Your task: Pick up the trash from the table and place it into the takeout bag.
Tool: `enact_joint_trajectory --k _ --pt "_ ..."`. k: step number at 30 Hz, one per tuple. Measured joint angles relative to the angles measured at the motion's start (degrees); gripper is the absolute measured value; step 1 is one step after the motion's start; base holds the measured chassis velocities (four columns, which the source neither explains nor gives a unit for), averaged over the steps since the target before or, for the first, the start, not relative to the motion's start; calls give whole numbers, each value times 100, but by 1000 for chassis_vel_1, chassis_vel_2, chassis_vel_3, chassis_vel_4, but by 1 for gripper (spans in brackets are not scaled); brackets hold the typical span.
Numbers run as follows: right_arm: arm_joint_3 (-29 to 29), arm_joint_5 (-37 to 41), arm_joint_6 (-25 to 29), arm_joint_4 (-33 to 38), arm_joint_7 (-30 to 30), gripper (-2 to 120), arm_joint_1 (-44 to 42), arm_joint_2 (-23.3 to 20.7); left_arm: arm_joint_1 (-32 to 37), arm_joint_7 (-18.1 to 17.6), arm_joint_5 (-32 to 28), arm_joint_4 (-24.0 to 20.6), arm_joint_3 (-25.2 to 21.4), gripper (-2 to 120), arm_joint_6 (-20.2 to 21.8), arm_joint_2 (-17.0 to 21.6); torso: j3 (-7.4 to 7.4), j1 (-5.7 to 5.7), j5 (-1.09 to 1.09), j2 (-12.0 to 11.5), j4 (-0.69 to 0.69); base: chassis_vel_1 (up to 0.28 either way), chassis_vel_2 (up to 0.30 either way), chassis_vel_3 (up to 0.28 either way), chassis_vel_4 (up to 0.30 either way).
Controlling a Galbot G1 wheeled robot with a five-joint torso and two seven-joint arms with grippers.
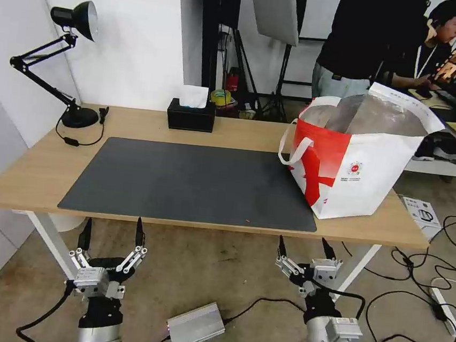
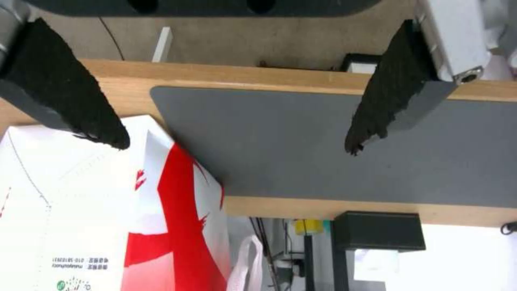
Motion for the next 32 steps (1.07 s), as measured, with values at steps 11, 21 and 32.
enact_joint_trajectory --k 11,21,32 --pt "0 0 0 0 0 100 0 0 0 -1 -2 0 0 100 0 0 0 0 0 0 0 0 0 0 0" --pt "0 0 0 0 0 100 0 0 0 -1 -2 0 1 100 0 0 0 0 0 0 0 0 0 0 0" --pt "0 0 0 0 0 100 0 0 0 -1 -3 -1 1 100 0 0 0 0 0 0 0 0 0 0 0"
